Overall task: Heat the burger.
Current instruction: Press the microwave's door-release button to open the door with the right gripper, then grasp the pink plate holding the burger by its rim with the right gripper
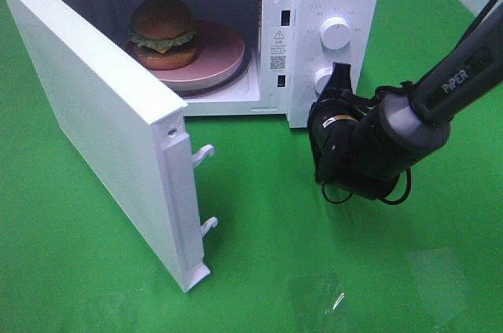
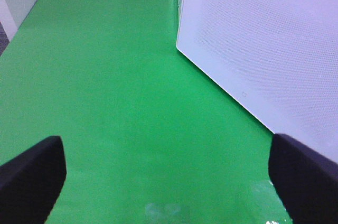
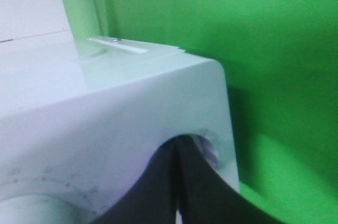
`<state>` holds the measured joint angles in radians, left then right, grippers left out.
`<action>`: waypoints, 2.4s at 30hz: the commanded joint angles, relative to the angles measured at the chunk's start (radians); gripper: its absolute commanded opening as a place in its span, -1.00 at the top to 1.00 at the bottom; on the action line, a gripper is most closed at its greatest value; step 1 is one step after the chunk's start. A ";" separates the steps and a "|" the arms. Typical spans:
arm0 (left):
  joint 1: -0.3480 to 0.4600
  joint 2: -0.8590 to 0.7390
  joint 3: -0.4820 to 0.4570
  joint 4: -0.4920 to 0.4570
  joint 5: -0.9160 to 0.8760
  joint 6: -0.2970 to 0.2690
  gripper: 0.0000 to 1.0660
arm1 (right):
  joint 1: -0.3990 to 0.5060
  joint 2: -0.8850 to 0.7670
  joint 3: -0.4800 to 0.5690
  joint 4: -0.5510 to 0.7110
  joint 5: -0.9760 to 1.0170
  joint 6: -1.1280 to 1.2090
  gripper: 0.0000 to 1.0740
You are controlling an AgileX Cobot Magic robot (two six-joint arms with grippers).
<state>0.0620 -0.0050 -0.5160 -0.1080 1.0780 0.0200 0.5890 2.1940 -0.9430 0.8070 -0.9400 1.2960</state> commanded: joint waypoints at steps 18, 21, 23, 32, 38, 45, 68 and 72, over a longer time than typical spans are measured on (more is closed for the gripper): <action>0.001 -0.005 0.000 -0.004 -0.013 -0.004 -0.84 | -0.003 -0.187 0.207 -0.218 0.070 -0.043 1.00; 0.001 -0.005 0.000 -0.004 -0.013 -0.004 -0.84 | -0.003 -0.234 0.250 -0.256 0.148 -0.113 1.00; 0.001 -0.005 0.000 -0.004 -0.013 -0.004 -0.84 | -0.003 -0.245 0.260 -0.265 0.160 -0.134 1.00; 0.001 -0.005 0.000 -0.004 -0.013 -0.004 -0.84 | -0.006 -0.376 0.275 -0.327 0.399 -0.547 0.99; 0.001 -0.005 0.000 -0.004 -0.013 -0.004 -0.84 | -0.006 -0.441 0.275 -0.327 0.516 -0.792 0.99; 0.001 -0.005 0.000 -0.004 -0.013 -0.004 -0.84 | -0.006 -0.506 0.242 -0.411 0.674 -1.042 0.98; 0.001 -0.005 0.000 -0.004 -0.013 -0.004 -0.84 | -0.006 -0.521 -0.140 -0.744 1.586 -1.693 0.82; 0.001 -0.005 0.000 -0.004 -0.013 -0.004 -0.84 | -0.006 -0.521 -0.174 -0.744 1.626 -1.860 0.81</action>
<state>0.0620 -0.0050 -0.5160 -0.1080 1.0780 0.0200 0.5860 1.6830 -1.1100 0.0710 0.6660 -0.5070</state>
